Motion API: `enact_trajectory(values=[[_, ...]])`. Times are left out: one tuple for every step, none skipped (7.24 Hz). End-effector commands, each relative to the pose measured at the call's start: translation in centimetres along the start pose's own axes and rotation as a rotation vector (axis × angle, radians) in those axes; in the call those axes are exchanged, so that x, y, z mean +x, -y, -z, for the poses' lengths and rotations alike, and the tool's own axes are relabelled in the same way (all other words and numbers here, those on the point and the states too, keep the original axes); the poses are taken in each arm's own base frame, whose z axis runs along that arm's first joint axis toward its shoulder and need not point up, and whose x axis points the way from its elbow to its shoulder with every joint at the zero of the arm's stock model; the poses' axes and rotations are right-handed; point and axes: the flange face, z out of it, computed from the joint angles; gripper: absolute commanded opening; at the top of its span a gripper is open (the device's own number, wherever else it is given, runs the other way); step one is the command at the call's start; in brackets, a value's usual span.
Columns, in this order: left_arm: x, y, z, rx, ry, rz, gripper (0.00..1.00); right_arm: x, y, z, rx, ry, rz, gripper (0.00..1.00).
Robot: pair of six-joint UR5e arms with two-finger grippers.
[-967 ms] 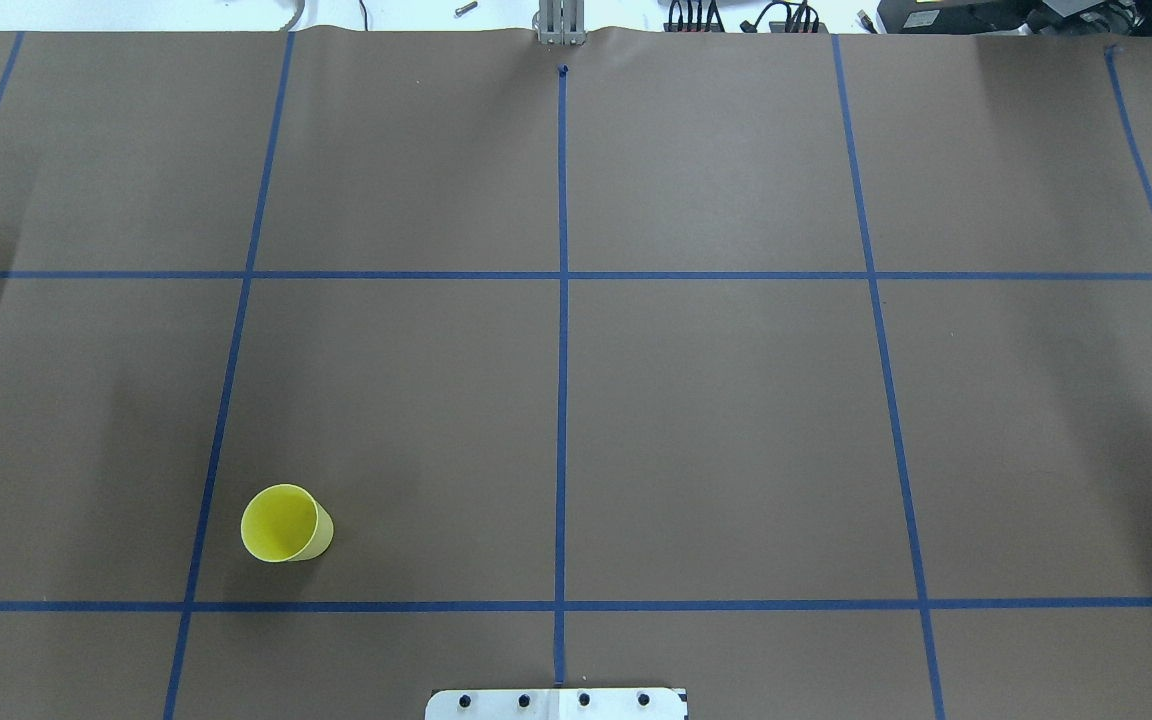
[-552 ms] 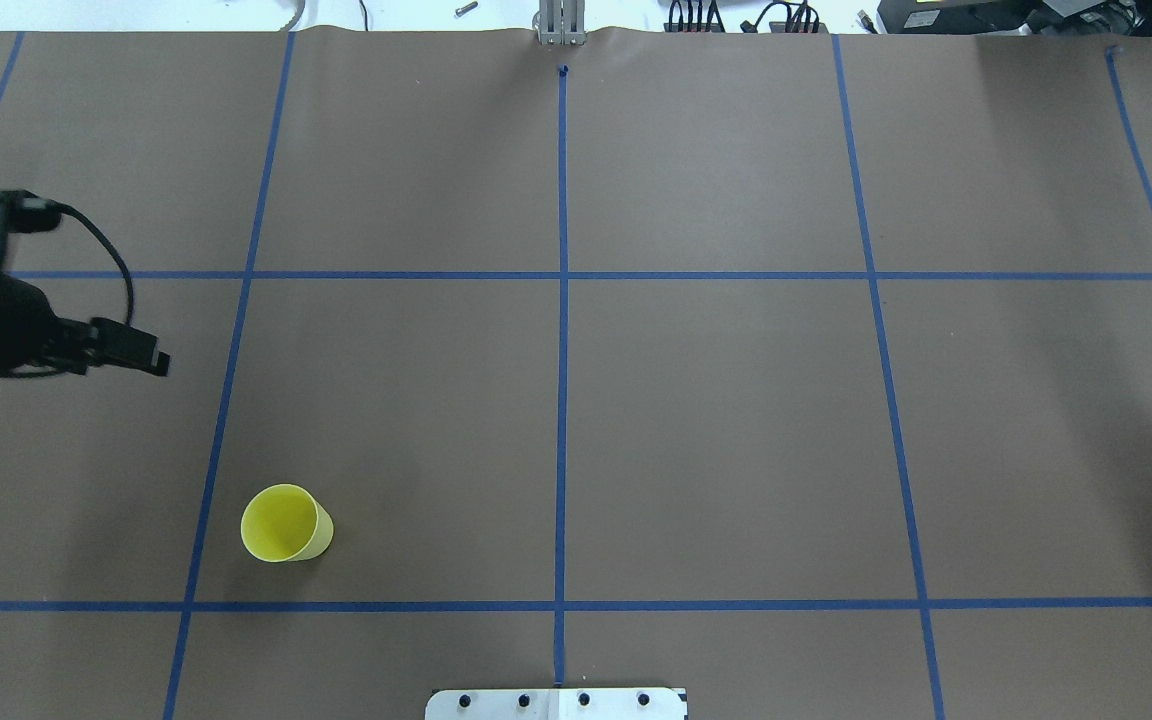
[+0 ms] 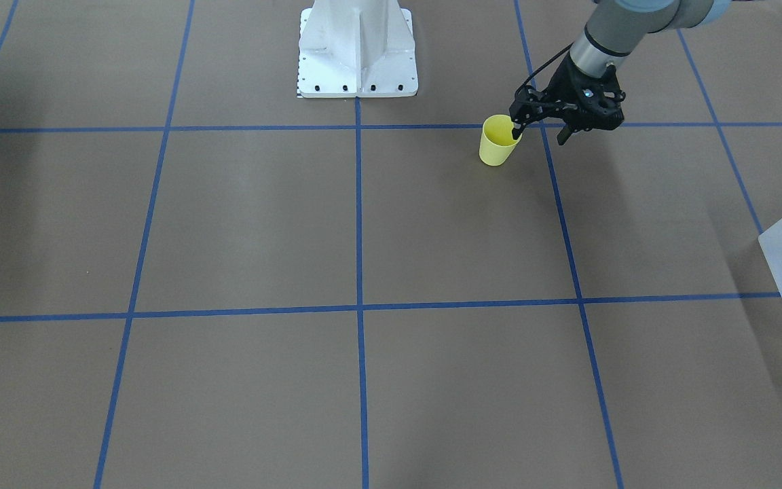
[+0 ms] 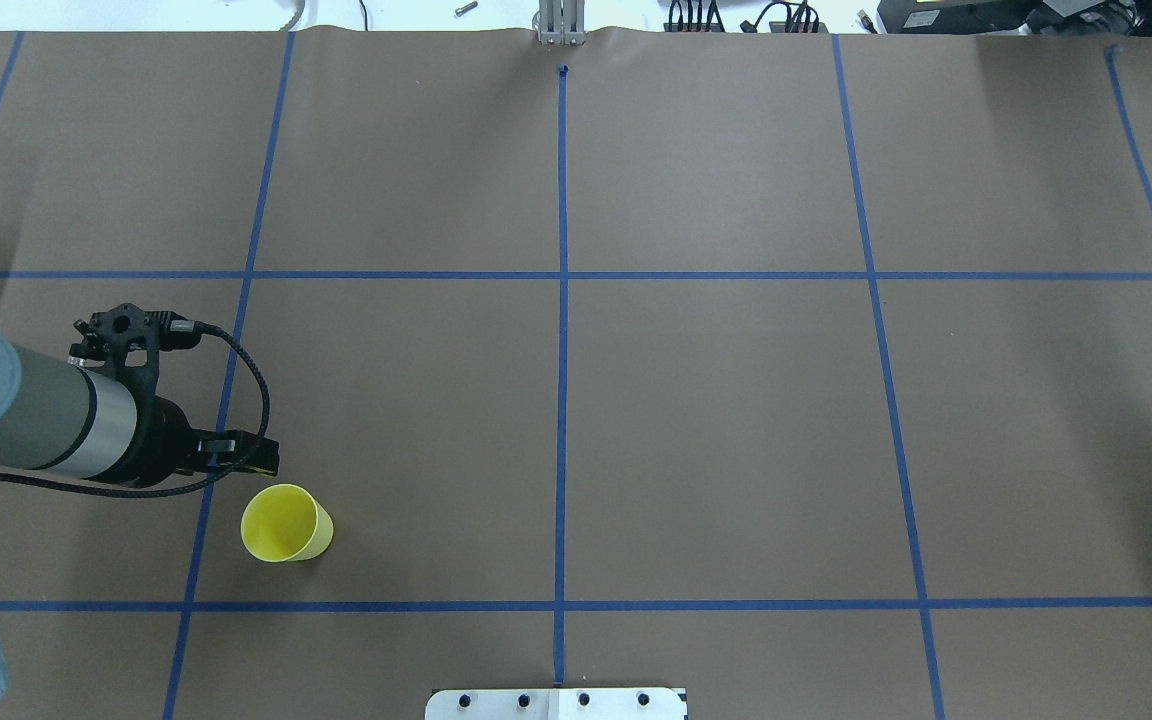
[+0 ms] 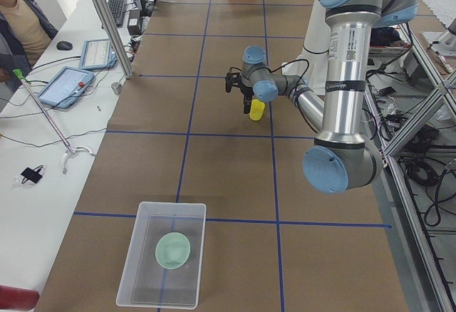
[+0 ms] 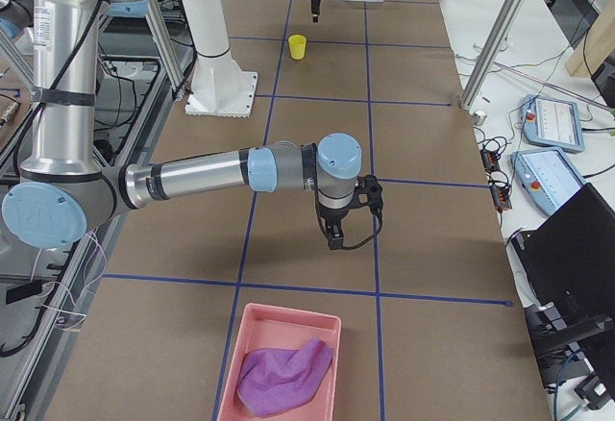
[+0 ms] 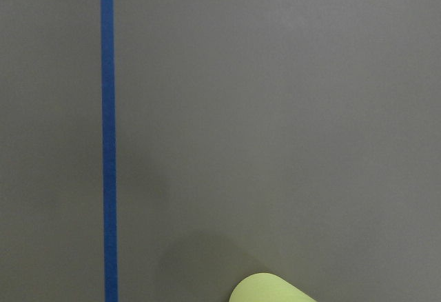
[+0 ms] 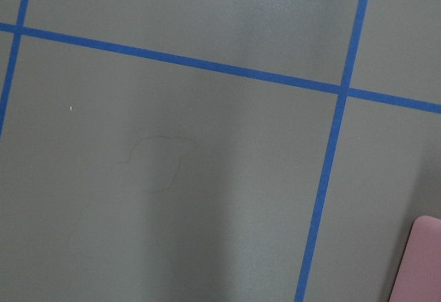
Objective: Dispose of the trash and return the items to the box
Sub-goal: 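Reach the left gripper to the yellow cup and grip its rim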
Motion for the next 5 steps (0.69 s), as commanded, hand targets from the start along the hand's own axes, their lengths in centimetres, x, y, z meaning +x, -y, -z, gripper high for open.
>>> enact_trajectory(values=[[1.0,-1.7,-1.6,-0.023,0.020,-0.022,0.91,0.0,-0.1,0.0,-0.001,-0.001,0.000,1.00],[1.2,-2.5,-2.6,-0.015,0.039,-0.039,0.88,0.0,-0.1,0.0,0.000,0.001,0.001,1.00],[1.4,-2.8,-3.0,-0.022,0.042,-0.042,0.88,0.2,-0.3,-0.2,-0.004,0.000,-0.002,1.00],[1.2,-3.4,-4.0,-0.030,0.058,-0.049,0.85,0.2,-0.3,-0.2,-0.005,0.000,-0.003,1.00],[1.5,-3.5,-4.7,-0.029,0.063,-0.055,0.81,0.3,-0.5,-0.3,-0.007,0.000,-0.004,1.00]])
